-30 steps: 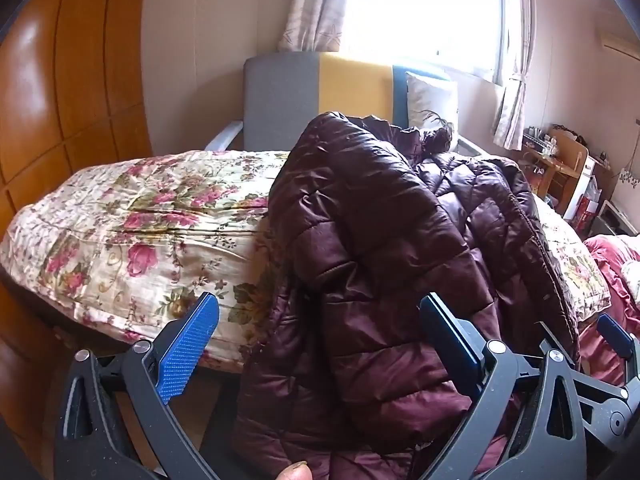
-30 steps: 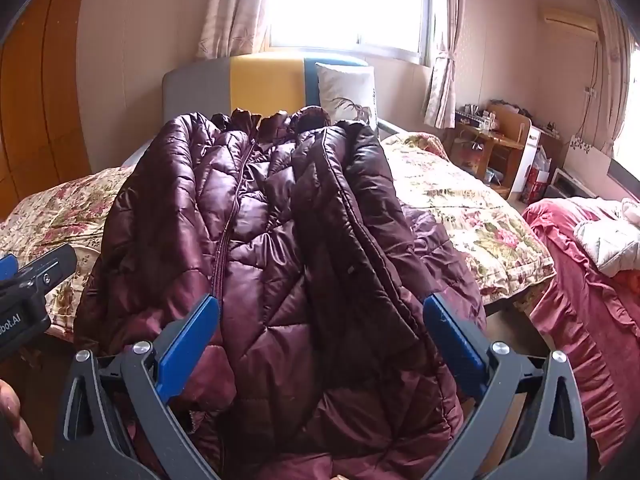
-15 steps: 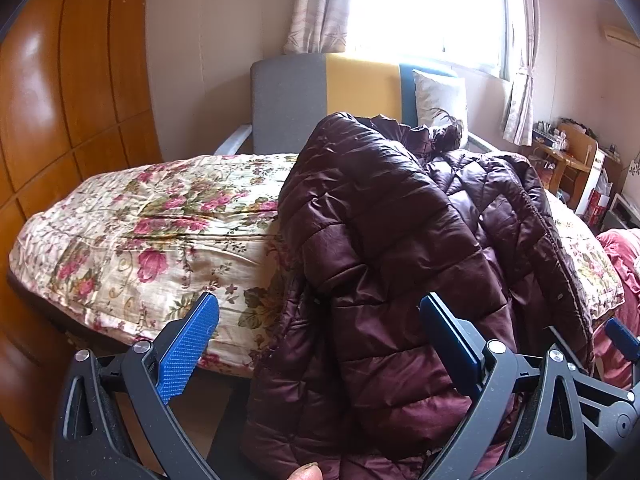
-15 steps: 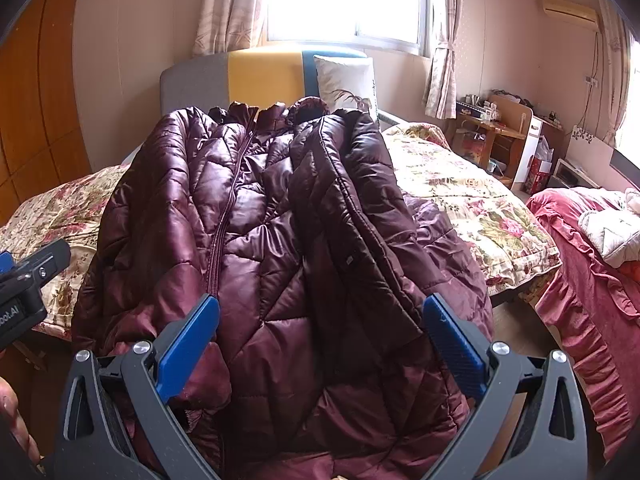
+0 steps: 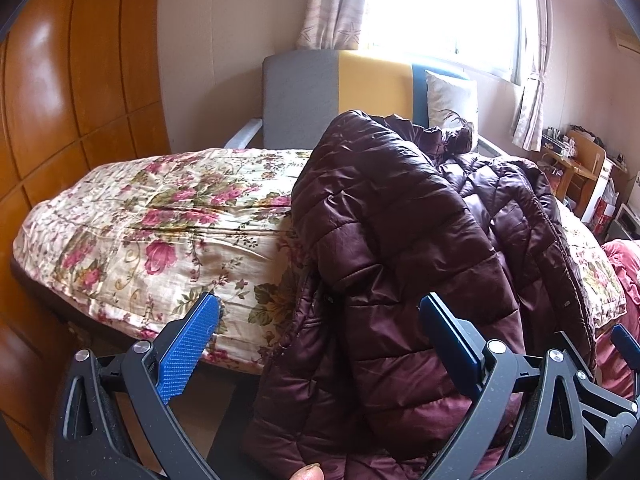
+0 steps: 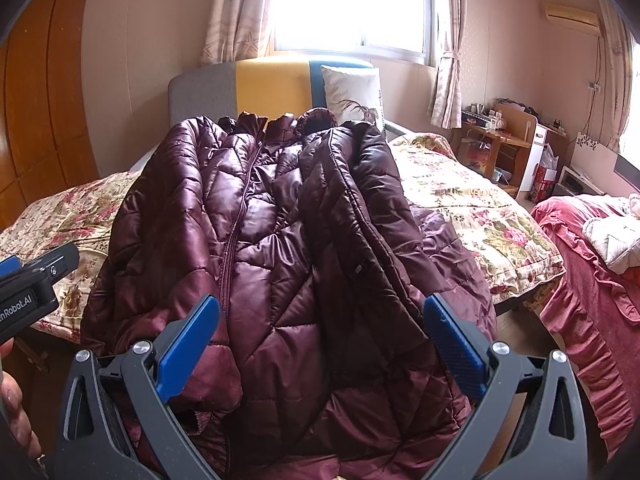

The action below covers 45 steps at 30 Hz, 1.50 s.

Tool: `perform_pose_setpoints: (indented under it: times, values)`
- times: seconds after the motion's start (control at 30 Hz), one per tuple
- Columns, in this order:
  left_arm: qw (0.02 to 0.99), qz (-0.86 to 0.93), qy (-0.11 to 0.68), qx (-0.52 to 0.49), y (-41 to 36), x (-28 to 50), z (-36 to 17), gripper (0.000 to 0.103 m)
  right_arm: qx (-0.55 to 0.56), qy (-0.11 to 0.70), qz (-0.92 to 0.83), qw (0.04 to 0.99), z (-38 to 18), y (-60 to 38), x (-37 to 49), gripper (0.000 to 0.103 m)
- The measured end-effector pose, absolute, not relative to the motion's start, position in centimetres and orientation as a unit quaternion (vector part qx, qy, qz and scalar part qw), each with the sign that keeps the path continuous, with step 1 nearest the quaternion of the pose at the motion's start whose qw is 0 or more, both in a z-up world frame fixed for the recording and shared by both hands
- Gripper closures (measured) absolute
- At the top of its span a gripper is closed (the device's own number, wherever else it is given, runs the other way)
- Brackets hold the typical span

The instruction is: Fold large clothes

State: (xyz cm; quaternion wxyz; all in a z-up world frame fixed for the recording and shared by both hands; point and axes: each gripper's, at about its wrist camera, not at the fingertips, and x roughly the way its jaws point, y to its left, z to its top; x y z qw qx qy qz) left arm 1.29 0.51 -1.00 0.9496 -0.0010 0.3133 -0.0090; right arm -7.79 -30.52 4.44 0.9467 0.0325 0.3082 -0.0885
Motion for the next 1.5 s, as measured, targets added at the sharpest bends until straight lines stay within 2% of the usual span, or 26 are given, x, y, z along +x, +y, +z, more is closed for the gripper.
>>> perform_pose_setpoints:
  times: [1.5]
  values:
    - [0.952, -0.018, 0.306, 0.002, 0.02, 0.97, -0.12, 0.004, 0.028, 0.294, -0.086, 0.952, 4.97, -30.29, -8.26, 0.002]
